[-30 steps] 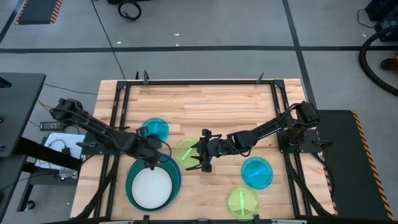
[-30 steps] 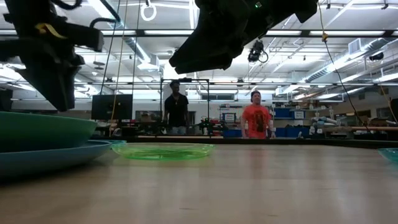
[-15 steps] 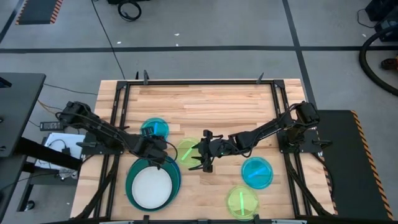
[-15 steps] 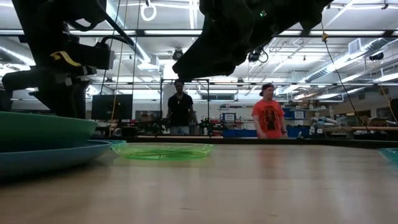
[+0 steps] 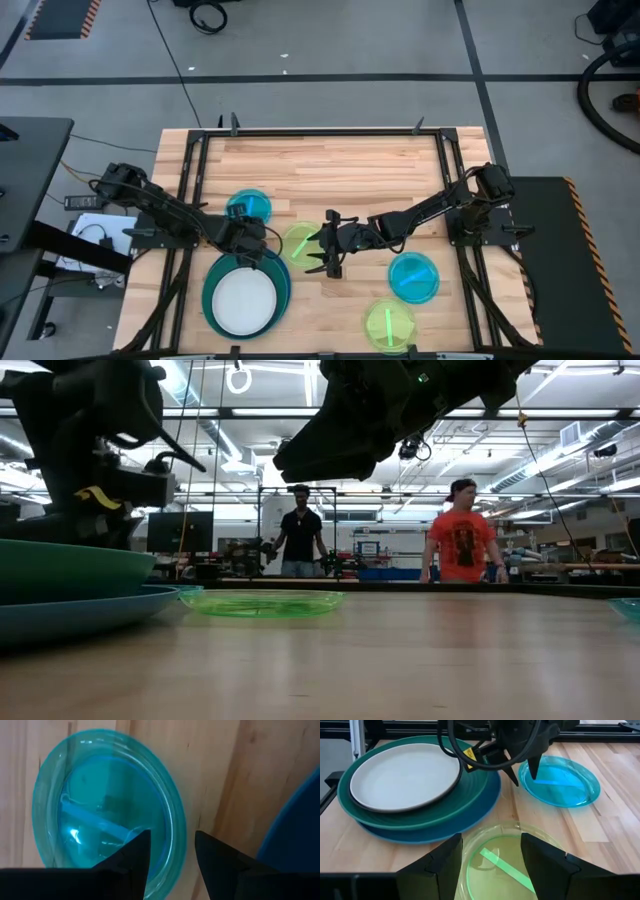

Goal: Stack plastic plates
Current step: Stack the left transparent blue plate on the white plate

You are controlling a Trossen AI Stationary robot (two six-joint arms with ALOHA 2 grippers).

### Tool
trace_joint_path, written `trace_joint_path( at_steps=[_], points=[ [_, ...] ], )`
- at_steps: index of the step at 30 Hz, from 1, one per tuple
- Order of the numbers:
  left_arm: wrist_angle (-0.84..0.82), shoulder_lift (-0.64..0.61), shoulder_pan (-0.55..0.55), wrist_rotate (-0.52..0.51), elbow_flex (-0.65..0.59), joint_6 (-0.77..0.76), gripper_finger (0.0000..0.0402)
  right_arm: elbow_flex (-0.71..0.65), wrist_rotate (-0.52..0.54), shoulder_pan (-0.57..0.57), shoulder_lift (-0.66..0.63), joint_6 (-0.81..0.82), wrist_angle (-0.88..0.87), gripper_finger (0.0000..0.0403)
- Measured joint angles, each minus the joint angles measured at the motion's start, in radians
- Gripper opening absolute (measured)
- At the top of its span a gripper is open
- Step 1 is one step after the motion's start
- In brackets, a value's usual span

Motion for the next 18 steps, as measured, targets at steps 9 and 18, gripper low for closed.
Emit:
trace_joint_path(
  at_steps=[9,18],
  points=[
    [0.010,0.000,0.001,0.001,-0.019,0.031,0.0114,0.000,0.000,0.000,0.000,-0.001,0.000,0.0212],
    [0.010,0.000,0.000,0.001,-0.019,0.057,0.0020,0.000,-0.001,0.000,0.000,-0.001,0.000,0.0212]
  ],
)
